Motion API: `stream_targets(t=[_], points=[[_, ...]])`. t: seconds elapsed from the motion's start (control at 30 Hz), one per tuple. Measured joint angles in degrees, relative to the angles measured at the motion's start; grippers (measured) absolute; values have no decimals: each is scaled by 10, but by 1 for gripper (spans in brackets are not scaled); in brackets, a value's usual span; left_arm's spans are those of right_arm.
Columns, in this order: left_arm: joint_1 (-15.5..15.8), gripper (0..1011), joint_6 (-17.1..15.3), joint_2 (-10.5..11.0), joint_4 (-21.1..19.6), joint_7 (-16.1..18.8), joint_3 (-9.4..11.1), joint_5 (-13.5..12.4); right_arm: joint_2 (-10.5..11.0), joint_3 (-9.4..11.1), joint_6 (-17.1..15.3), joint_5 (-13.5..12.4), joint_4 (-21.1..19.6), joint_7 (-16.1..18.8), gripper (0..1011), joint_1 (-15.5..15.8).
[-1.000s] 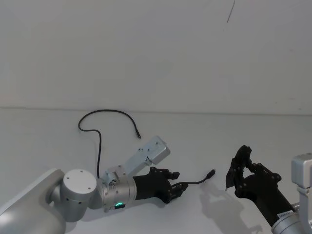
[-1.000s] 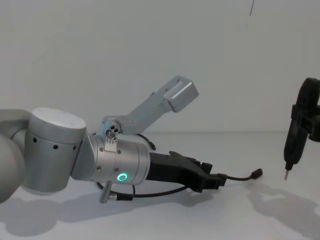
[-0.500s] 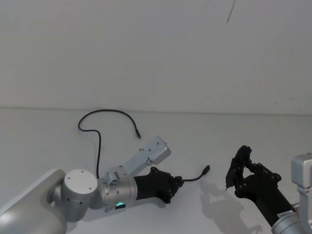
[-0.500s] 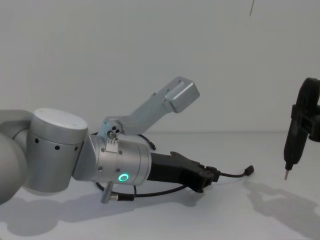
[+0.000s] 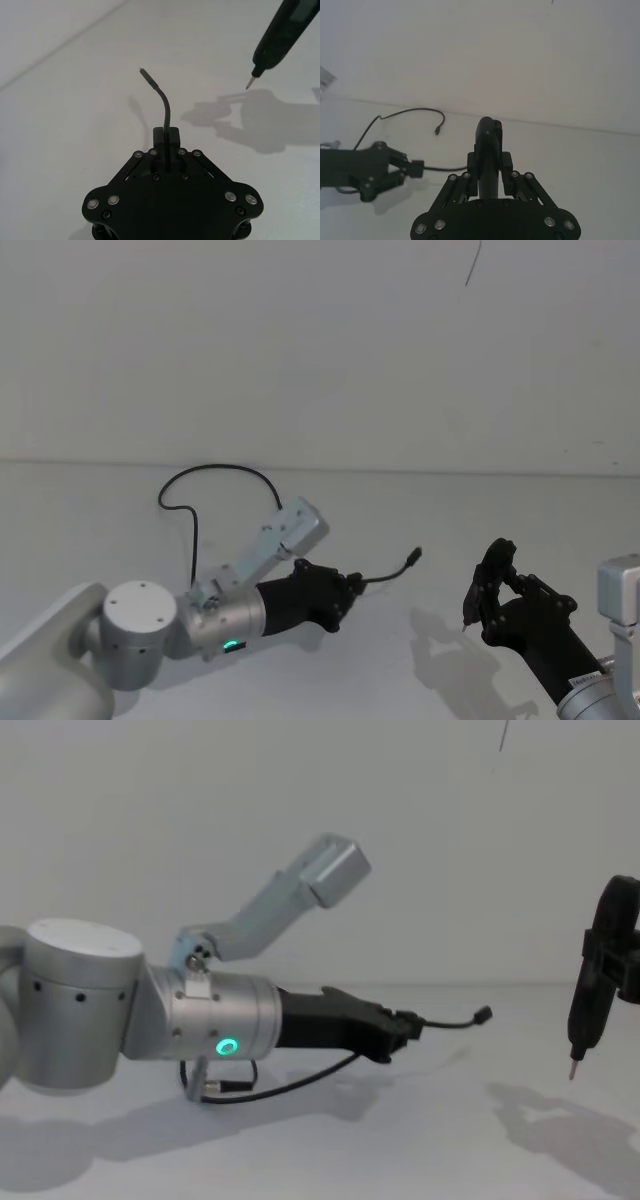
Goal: Pick up the data cable with the one hand.
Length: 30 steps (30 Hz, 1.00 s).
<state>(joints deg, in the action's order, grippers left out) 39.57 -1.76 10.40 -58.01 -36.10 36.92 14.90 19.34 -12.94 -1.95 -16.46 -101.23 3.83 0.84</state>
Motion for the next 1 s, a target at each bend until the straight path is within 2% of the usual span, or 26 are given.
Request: stream_targets(t=[0.2, 0.7, 1.0], points=[[-15, 42, 0, 25, -43, -2, -14, 11, 0, 0, 0, 0, 0, 0, 269, 0], [-79, 42, -26, 122, -184, -25, -42, 41, 0, 0, 0, 0, 0, 0, 269, 0], [-110, 42, -39, 161, -237, -30, -50, 55, 0, 0, 0, 0, 0, 0, 269, 0]])
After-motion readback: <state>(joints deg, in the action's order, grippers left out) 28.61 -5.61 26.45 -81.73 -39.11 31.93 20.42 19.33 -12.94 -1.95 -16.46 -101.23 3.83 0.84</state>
